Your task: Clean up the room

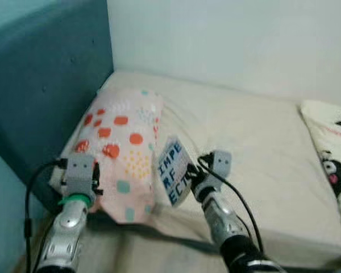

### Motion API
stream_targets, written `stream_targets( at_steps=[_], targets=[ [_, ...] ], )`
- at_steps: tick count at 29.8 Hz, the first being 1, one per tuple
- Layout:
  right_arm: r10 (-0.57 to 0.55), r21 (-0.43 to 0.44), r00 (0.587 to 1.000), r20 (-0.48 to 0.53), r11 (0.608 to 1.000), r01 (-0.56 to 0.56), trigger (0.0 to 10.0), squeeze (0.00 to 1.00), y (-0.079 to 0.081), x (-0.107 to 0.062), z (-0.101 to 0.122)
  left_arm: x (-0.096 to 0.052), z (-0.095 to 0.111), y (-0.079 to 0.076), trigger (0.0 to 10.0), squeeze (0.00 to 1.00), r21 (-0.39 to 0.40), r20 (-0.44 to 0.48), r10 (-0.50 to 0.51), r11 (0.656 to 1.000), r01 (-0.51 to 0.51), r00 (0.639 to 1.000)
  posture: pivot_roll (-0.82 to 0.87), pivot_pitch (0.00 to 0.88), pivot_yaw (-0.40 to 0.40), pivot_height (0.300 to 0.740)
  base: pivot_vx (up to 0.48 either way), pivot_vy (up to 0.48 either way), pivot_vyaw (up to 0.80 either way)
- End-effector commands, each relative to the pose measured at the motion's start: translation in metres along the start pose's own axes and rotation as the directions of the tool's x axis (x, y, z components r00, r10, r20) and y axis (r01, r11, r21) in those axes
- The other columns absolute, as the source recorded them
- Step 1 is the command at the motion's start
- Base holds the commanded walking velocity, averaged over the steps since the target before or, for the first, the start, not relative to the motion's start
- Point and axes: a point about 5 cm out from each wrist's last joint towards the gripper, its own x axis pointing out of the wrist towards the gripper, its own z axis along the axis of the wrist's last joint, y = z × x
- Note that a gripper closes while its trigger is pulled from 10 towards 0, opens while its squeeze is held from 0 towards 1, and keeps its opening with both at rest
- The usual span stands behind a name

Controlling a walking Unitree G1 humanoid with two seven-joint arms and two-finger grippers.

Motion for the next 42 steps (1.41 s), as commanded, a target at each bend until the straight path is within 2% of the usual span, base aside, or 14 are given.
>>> stream_targets(
  at_steps=[1,35,42],
  targets=[
    [-0.003,0.005,1.0,0.016,1.0,0.003,10.0,0.0,-0.0008,-0.0002,0.0019,0.0002,0.0001,0.0004,10.0,0.0,0.013,-0.008,-0.003,1.0,0.004,1.0,0.14,0.0,-0.014,0.74,0.0,0.0,0.0],
    [-0.05,-0.021,0.999,-0.013,0.999,0.05,10.0,0.0,-0.008,-0.0015,-0.0019,-0.0006,0.0006,-0.0047,10.0,0.0,0.017,-0.001,-0.034,0.999,0.034,0.999,0.14,0.0,-0.019,0.74,0.0,0.0,0.0],
    [-0.036,0.004,0.999,-0.011,0.999,0.036,10.0,0.0,-0.0053,-0.0009,-0.0018,-0.0017,-0.0018,-0.0034,10.0,0.0,0.021,-0.013,-0.026,0.999,0.026,1.0,0.14,0.0,-0.019,0.74,0.0,0.0,0.0]
  ],
)
